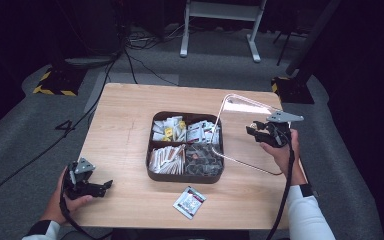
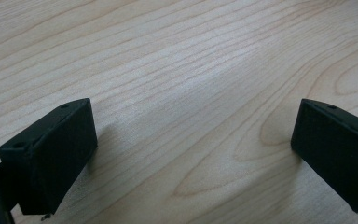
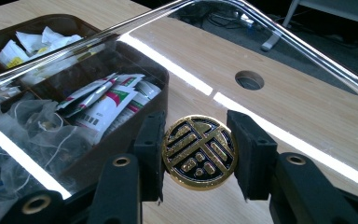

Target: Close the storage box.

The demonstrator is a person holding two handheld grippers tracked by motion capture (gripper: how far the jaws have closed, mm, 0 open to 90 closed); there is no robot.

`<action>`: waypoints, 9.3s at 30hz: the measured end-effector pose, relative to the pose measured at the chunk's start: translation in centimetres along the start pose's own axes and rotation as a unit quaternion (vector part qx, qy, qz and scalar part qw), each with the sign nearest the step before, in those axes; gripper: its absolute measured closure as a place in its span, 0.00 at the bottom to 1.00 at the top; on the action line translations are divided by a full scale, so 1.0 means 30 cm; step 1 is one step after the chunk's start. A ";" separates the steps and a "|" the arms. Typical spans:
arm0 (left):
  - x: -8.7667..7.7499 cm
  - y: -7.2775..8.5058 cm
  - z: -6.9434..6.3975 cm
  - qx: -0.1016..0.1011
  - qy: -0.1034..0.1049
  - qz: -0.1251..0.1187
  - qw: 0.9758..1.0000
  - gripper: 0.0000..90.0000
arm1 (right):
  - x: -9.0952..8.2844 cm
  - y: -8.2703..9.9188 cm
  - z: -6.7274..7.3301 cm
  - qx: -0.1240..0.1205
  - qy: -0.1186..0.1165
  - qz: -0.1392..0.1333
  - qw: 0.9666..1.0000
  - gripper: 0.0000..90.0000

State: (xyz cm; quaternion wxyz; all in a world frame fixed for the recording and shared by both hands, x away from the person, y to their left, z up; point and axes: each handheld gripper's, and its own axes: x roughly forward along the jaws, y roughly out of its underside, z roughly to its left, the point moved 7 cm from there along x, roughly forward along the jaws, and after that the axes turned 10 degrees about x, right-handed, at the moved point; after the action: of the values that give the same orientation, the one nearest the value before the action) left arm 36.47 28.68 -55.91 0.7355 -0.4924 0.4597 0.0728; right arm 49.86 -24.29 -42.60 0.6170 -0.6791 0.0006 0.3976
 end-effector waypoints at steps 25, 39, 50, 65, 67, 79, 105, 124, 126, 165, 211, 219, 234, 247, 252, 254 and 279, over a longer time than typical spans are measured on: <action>0.000 0.000 0.000 0.000 -0.001 0.000 1.000 0.01 | 0.123 -0.034 0.184 -0.034 -0.042 0.021 0.998 0.66; 0.000 0.000 0.000 0.000 -0.001 0.000 1.000 0.01 | 0.210 -0.047 0.287 -0.046 -0.069 0.031 0.996 0.66; 0.000 0.000 -0.001 -0.001 0.000 0.000 1.000 0.01 | 0.274 -0.047 0.353 -0.050 -0.085 0.044 0.994 0.66; 0.000 0.000 -0.001 -0.001 0.000 0.000 1.000 0.01 | 0.379 -0.028 0.470 -0.069 -0.103 0.072 0.990 0.66; 0.000 0.000 -0.001 -0.001 0.000 0.000 1.000 0.01 | 0.395 -0.021 0.483 -0.068 -0.105 0.077 0.989 0.66; 0.000 0.000 -0.001 -0.002 0.000 -0.001 1.000 0.01 | 0.439 -0.013 0.524 -0.068 -0.107 0.083 0.989 0.66; 0.000 0.000 0.000 -0.001 -0.001 0.000 1.000 0.01 | 0.455 -0.004 0.566 -0.080 -0.120 0.094 0.985 0.65; 0.000 0.000 -0.001 -0.002 -0.001 -0.001 1.000 0.01 | 0.398 -0.021 0.548 -0.098 -0.134 0.079 0.983 0.35; 0.000 0.000 0.000 -0.001 -0.001 0.000 1.000 0.01 | 0.391 -0.023 0.547 -0.099 -0.135 0.078 0.983 0.34; 0.000 0.000 -0.001 -0.002 -0.001 0.000 1.000 0.01 | 0.233 -0.022 0.438 -0.139 -0.108 0.100 0.979 0.25; 0.000 0.000 0.000 -0.002 -0.002 -0.001 1.000 0.01 | 0.037 0.114 0.200 -0.135 -0.032 0.111 0.984 0.26; 0.000 0.000 0.000 -0.002 -0.002 -0.001 1.000 0.01 | 0.001 0.158 0.164 -0.127 -0.022 0.109 0.986 0.25; 0.000 0.000 0.000 -0.002 -0.002 -0.001 1.000 0.01 | -0.038 0.254 0.113 -0.118 -0.008 0.115 0.986 0.24; 0.000 0.000 0.000 -0.002 -0.002 -0.001 1.000 0.01 | -0.065 0.362 0.058 -0.102 0.007 0.124 0.987 0.23; 0.000 0.000 -0.001 -0.003 -0.001 0.000 1.000 0.01 | -0.071 0.401 0.034 -0.093 0.012 0.125 0.988 0.23; 0.000 0.000 0.000 -0.002 -0.002 -0.001 1.000 0.01 | -0.072 0.418 0.025 -0.087 0.013 0.129 0.988 0.23; 0.000 0.000 -0.001 -0.003 -0.003 -0.001 1.000 0.01 | -0.137 0.569 -0.079 0.028 0.023 0.101 0.994 0.22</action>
State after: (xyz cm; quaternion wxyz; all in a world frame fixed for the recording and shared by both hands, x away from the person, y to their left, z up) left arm 36.46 28.66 -55.91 0.7353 -0.4949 0.4569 0.0751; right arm 39.95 -32.37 -54.87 0.5924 -0.6665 0.0947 0.4426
